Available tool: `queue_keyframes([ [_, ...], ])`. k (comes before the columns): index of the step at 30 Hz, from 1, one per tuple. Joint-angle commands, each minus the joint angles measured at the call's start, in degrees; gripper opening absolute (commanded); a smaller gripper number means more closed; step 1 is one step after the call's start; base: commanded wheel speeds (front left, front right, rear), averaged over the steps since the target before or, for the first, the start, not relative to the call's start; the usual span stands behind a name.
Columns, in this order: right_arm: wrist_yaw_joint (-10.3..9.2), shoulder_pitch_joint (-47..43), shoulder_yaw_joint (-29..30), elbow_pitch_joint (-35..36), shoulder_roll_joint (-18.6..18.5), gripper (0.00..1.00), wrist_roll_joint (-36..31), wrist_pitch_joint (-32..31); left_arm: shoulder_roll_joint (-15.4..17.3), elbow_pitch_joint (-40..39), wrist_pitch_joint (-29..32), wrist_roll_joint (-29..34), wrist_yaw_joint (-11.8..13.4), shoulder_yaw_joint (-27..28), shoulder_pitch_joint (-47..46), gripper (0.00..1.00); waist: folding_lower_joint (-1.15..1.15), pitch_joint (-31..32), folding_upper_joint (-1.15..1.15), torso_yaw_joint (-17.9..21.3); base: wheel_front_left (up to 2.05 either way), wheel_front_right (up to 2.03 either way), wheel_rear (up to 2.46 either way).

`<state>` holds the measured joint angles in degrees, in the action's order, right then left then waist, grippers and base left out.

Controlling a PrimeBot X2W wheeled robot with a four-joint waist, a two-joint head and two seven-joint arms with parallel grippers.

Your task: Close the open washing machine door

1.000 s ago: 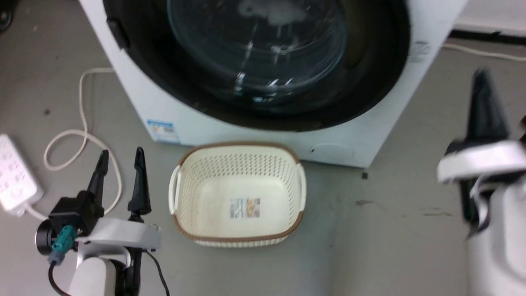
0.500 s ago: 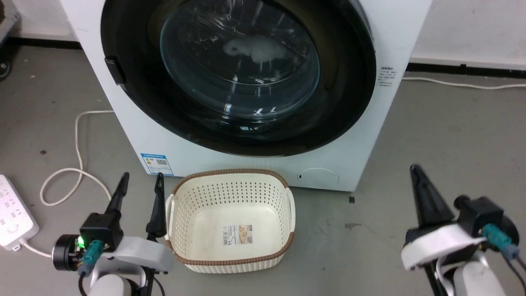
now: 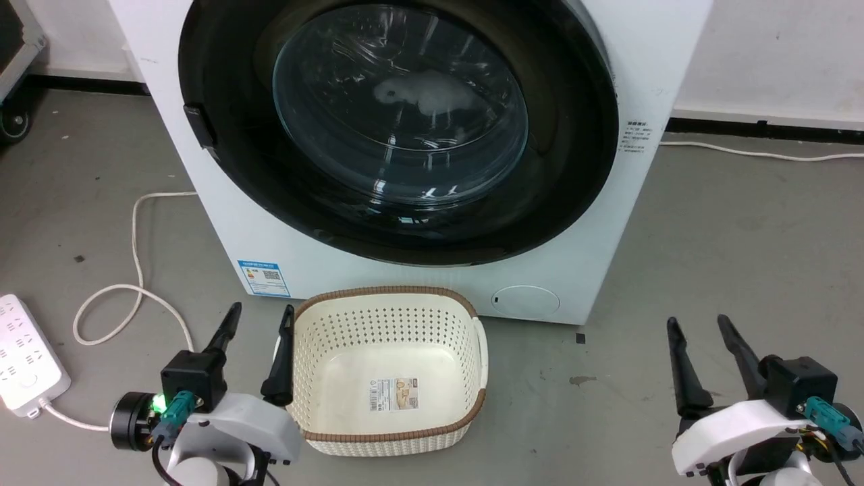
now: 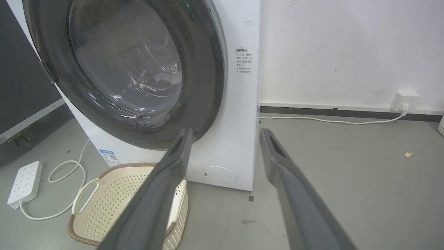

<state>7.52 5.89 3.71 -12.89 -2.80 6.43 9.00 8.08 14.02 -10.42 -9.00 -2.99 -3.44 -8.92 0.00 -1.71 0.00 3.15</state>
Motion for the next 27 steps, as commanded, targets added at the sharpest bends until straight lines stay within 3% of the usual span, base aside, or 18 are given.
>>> queue_keyframes([
  [1, -0.03, -0.86, 0.08, -0.18, -0.08, 1.00, 0.34, 0.17, 0.21, 0.08, 0.15, -0.24, -0.21, -0.11, 0.57, 1.00, 0.00, 0.01, 0.00, 0.02, 0.00, 0.00, 0.00],
  [27, -0.03, -0.68, -0.87, -1.73, -0.08, 1.00, 0.99, 2.09, 0.17, 0.17, 0.20, -3.27, 1.32, 0.41, 0.43, 1.00, 0.00, 0.38, 0.00, 0.56, 0.00, 0.00, 0.00],
])
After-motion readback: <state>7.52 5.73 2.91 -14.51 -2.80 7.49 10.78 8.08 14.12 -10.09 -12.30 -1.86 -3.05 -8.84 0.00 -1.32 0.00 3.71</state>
